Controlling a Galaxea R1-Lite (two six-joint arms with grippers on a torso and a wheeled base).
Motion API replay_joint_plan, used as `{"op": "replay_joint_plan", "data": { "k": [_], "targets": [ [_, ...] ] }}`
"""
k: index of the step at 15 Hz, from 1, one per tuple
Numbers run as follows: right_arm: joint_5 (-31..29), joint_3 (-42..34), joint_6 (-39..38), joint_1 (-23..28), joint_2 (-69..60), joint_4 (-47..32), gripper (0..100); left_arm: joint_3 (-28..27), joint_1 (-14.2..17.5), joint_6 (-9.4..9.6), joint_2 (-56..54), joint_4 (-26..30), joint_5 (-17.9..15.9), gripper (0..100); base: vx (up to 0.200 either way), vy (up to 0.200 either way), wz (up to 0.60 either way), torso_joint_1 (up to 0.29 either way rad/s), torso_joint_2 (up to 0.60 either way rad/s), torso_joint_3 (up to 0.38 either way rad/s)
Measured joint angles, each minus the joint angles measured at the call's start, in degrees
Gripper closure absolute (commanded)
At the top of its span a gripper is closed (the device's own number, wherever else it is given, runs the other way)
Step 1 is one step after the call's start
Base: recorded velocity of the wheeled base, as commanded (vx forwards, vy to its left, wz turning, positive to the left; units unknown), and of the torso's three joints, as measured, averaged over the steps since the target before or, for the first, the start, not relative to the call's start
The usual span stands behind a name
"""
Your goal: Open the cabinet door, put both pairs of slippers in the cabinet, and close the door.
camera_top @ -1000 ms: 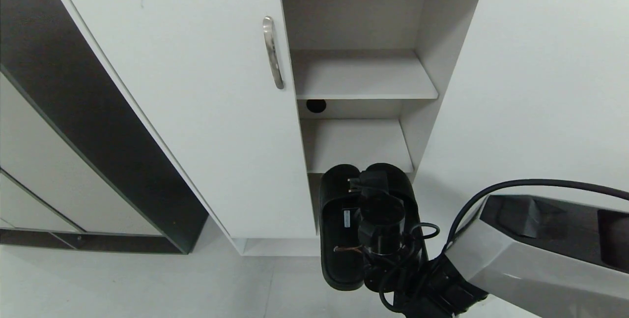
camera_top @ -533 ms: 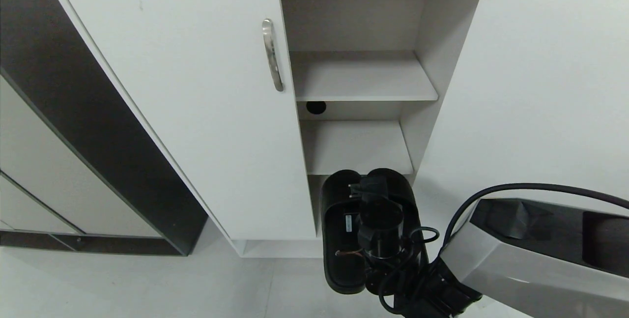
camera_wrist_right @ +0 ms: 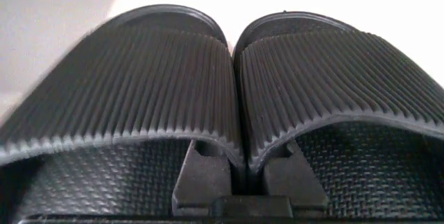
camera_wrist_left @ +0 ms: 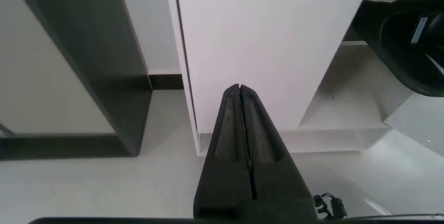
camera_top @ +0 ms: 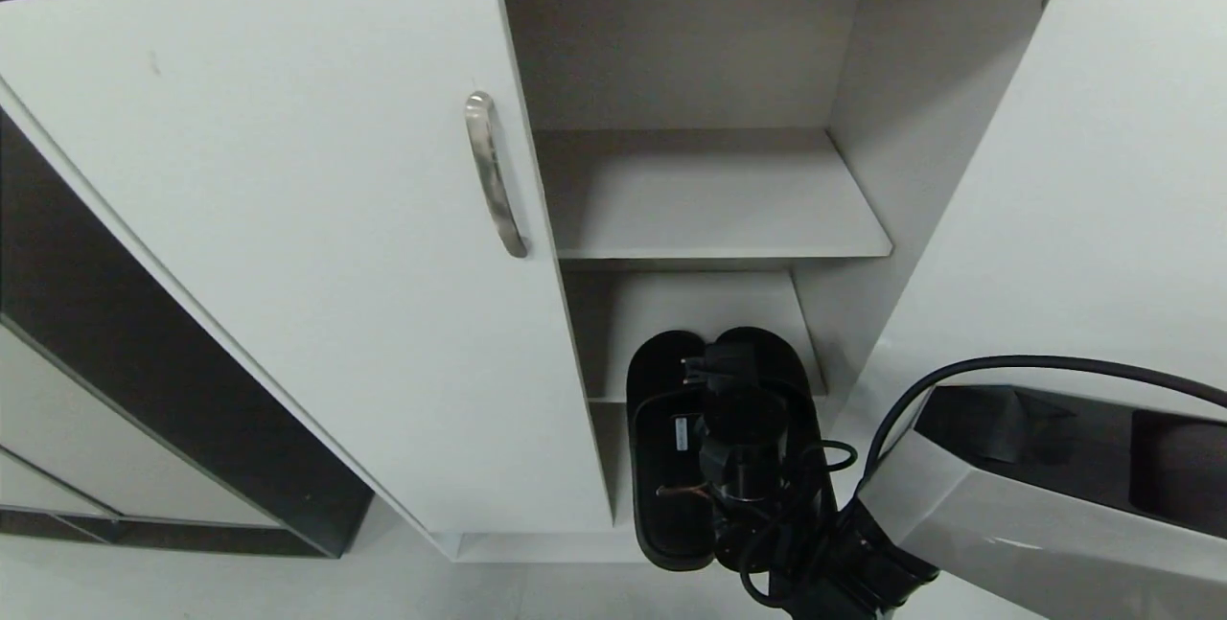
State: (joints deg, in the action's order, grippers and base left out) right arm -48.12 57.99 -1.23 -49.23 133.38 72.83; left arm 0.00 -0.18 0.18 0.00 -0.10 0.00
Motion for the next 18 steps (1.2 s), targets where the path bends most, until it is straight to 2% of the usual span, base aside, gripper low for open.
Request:
{"op": "replay_joint_plan", "data": {
  "k": [1, 7, 13, 18],
  "targets": [
    [0.49, 0.0, -0.07, 0.15, 0.22, 0.48, 100, 0.0, -0.02, 0.0, 0.0, 0.02, 0.0, 100, 0.2, 0.0, 0.0, 0.017, 0.0, -0.012],
    [2.57, 1.6, 0.12, 0.83, 1.6, 1.46, 100, 0.0, 0.0, -0.02, 0.0, 0.02, 0.0, 100, 0.0, 0.0, 0.0, 0.0, 0.0, 0.0],
    [5.89, 12.59, 1.44, 6.31, 7.45, -1.5, 100, 0.0, 0.0, -0.07, 0.0, 0.02, 0.0, 100, 0.0, 0.0, 0.0, 0.0, 0.0, 0.0],
    [6.55, 23.38, 1.41, 8.05, 9.33, -11.3, 100, 0.0, 0.0, -0.09, 0.0, 0.02, 0.0, 100, 0.0, 0.0, 0.0, 0.0, 0.0, 0.0]
  ]
}}
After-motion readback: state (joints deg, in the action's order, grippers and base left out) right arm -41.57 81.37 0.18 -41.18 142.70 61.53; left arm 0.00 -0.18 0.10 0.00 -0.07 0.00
